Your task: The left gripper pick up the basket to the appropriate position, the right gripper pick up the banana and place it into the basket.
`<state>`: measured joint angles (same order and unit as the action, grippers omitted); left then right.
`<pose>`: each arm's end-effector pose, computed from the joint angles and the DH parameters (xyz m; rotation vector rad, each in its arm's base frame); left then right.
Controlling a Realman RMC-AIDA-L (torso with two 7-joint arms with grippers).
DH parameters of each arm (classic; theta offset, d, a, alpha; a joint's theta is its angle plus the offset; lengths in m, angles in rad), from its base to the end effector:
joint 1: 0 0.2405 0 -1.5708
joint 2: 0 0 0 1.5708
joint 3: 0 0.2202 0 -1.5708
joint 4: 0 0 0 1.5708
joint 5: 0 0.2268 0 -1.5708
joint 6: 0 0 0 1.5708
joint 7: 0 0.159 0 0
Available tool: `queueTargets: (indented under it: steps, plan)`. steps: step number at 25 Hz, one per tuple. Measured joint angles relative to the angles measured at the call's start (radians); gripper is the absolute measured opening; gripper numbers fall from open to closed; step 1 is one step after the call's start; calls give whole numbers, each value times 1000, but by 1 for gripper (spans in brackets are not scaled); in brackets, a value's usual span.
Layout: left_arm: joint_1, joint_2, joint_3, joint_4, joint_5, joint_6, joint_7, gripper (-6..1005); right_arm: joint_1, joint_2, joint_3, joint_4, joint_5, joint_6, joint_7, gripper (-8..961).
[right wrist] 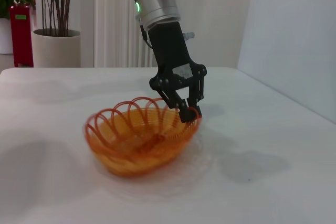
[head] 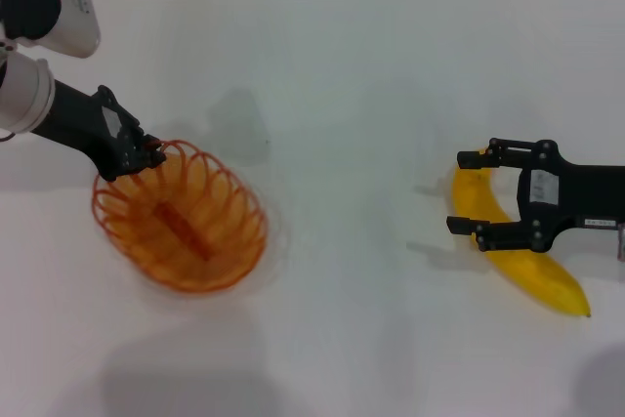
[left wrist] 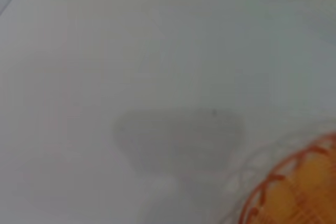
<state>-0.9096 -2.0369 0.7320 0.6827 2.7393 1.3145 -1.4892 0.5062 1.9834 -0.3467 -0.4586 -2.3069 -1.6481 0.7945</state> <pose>-0.2181 0.4171 0.0113 -2.8228 -0.1704 0.4104 0.3006 0.2928 0.0192 -2.7361 0.1520 0.5384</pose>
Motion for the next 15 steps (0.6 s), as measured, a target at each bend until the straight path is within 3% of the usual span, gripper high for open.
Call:
queueTargets:
  steps: [6, 15]
  plan:
    - [3, 0, 39, 4, 1, 0, -17, 129, 0, 0, 0, 0, 2, -1, 0, 773]
    - [7, 0, 63, 13, -5, 0, -38, 107, -2, 0, 0, 0, 5, -2, 0, 770]
